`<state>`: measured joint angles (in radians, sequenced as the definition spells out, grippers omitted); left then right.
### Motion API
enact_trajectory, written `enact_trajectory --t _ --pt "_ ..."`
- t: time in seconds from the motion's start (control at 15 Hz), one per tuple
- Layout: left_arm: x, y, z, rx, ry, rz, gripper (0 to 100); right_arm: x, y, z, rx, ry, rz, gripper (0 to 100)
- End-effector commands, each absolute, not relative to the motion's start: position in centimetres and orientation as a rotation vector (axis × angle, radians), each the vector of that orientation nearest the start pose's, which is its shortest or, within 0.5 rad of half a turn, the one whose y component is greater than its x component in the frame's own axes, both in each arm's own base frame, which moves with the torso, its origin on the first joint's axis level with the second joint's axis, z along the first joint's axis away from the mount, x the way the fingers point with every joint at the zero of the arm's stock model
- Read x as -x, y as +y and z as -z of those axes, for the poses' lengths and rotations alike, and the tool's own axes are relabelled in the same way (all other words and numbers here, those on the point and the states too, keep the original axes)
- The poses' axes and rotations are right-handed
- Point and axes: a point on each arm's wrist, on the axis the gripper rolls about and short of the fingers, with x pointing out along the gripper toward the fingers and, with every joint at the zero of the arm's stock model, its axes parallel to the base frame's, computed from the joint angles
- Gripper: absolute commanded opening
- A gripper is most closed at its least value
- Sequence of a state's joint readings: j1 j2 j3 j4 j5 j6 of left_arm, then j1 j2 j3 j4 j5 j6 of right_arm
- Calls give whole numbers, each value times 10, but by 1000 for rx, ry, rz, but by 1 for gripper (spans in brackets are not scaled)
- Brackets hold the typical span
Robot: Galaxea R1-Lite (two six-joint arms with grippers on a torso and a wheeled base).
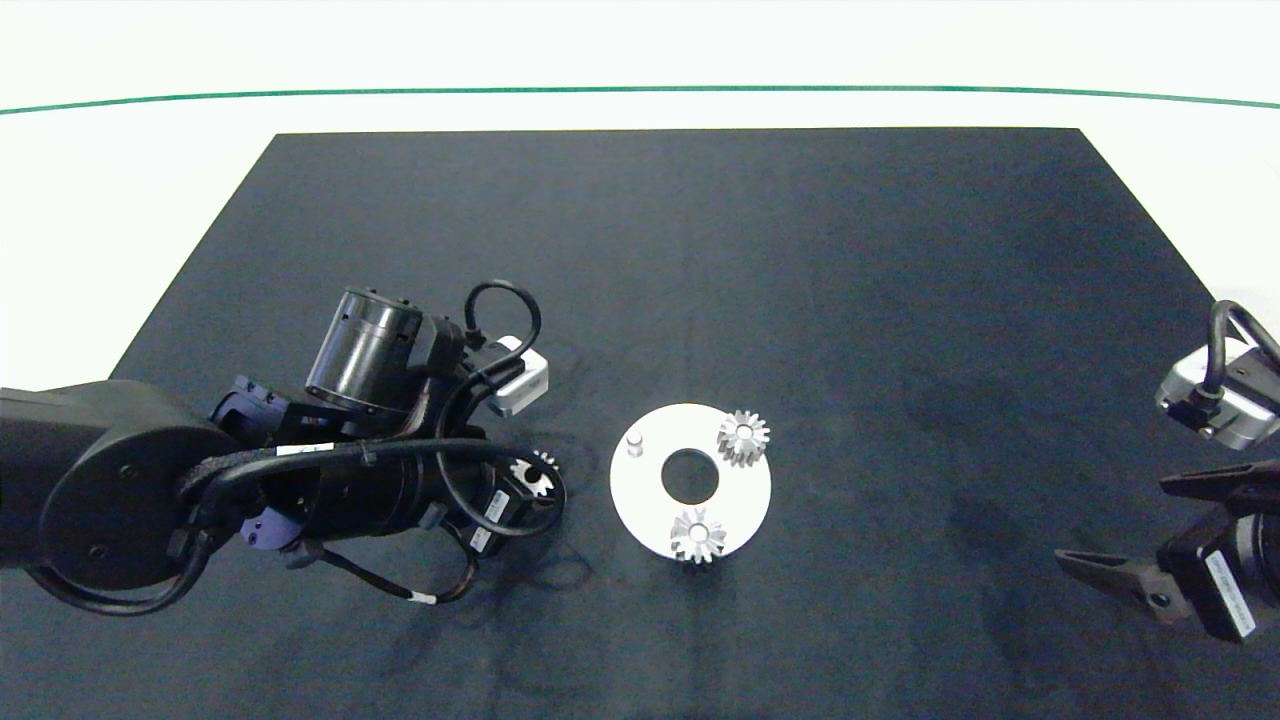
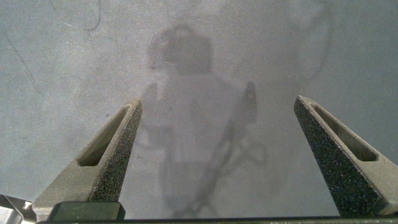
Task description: Install three planetary gears onto the carrier pins
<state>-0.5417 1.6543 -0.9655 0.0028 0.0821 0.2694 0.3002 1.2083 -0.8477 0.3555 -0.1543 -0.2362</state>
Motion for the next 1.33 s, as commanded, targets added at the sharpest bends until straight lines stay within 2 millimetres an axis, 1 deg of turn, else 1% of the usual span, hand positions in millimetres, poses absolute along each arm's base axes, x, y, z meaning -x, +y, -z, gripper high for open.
enact_trajectory --t 0.07,1.33 --pt "-246 -146 -180 -474 607 531 70 -155 44 -222 390 682 -223 100" --pt "-245 -147 -179 -478 607 537 31 -155 44 -222 390 682 -223 100"
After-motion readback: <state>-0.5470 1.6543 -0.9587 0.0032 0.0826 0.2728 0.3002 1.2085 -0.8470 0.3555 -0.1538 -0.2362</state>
